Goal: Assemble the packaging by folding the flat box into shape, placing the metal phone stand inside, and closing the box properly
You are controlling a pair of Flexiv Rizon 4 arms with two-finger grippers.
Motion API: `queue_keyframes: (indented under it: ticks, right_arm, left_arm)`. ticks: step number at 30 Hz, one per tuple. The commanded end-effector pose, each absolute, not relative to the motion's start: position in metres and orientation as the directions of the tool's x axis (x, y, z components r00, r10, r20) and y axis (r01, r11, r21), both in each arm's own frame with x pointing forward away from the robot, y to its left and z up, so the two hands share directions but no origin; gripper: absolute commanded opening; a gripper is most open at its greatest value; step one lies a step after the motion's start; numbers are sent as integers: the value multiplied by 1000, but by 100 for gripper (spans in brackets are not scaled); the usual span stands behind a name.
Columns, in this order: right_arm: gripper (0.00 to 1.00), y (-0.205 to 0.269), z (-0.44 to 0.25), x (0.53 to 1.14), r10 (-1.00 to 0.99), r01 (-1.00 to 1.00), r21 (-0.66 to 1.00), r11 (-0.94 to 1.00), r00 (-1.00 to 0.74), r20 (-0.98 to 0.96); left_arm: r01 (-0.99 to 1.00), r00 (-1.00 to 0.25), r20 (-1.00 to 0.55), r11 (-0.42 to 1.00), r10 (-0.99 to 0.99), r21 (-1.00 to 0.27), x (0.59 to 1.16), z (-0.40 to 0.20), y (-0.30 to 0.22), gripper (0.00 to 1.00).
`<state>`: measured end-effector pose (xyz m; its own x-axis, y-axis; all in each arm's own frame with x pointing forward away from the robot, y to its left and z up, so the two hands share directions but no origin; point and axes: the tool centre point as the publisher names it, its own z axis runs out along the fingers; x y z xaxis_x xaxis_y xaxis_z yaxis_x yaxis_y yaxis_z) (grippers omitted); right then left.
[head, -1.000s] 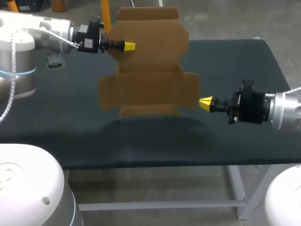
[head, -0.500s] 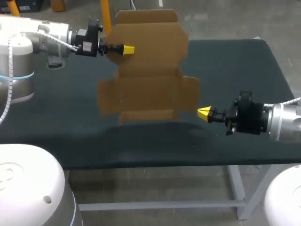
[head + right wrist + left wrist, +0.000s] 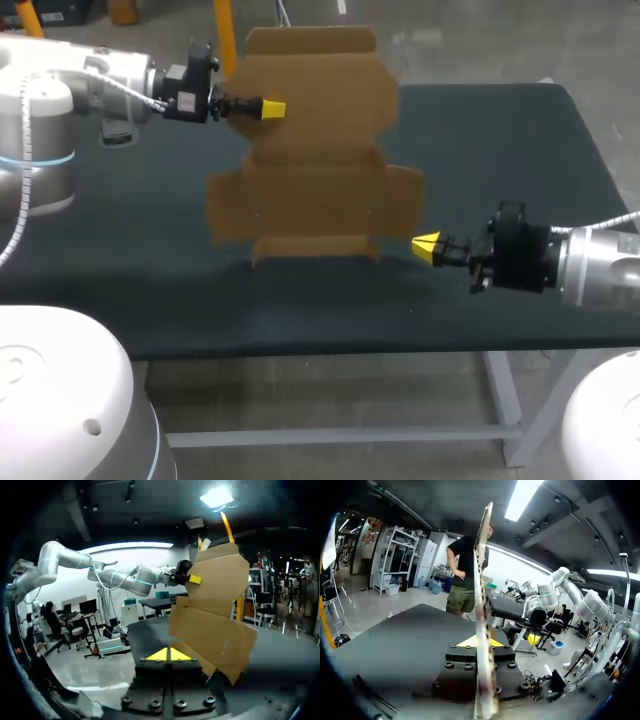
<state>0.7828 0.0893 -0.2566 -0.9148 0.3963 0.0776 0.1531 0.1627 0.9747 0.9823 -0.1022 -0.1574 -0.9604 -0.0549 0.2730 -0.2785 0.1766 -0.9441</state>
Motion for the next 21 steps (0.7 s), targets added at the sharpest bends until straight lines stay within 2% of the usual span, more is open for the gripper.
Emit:
queue_keyframes:
  ticks: [1, 21]
  right_arm:
    - [0, 95, -260, 783, 401, 153, 974, 165, -913, 75]
    - [0, 127, -283, 790, 378, 181, 969, 169, -920, 106]
  left_arm:
    - [-271, -963, 268, 181, -43, -945, 985, -161, -104, 0]
    - [-229, -973, 226, 172, -40, -958, 978, -177, -99, 0]
